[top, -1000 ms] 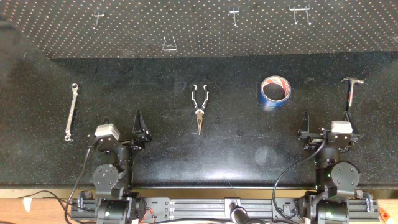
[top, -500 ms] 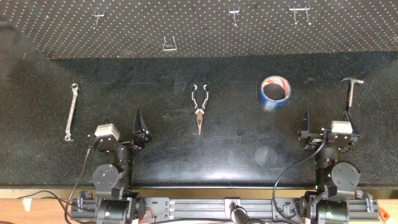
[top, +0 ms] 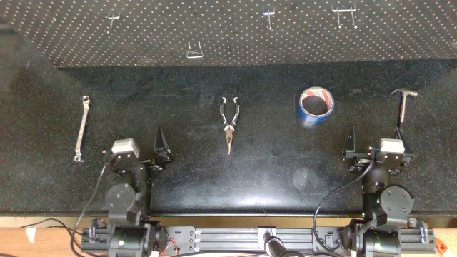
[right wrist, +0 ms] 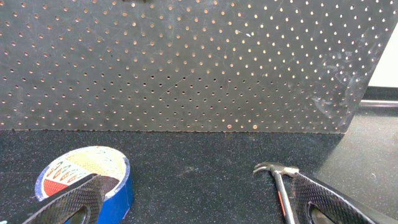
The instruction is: Place Tools Onto Pegboard
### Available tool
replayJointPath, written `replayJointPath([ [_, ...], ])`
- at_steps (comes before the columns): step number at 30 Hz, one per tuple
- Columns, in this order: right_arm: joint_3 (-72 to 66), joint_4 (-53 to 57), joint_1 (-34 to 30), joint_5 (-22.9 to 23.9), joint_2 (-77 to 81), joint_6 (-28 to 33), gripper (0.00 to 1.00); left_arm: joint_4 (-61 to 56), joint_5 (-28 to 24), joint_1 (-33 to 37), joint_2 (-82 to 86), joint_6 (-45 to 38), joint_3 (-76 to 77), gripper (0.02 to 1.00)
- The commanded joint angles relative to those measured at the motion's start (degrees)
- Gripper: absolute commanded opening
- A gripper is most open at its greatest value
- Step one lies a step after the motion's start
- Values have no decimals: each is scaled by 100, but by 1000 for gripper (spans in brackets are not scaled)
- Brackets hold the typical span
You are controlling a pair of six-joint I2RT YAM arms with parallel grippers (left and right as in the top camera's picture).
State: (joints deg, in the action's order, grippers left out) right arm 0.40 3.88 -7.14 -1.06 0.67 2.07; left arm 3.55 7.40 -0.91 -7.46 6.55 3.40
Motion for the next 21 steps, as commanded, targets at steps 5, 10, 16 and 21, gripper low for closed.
replayJointPath([
  [5, -15, 33, -33, -68, -61, 63, 976, 2830, 640, 1528, -3842, -1923, 3523, 993],
  [10, -15, 33, -33, -66, -61, 63, 976, 3947, 518, 2966, -5005, -3077, 4513, 993],
  [16, -15, 33, -33, -66, -61, 63, 976, 4328, -671, 4601, -5816, -3670, 4690, 993],
  [21, -15, 33, -33, -68, -61, 63, 976, 3950, -361, 4586, -6942, -3703, 4734, 993],
])
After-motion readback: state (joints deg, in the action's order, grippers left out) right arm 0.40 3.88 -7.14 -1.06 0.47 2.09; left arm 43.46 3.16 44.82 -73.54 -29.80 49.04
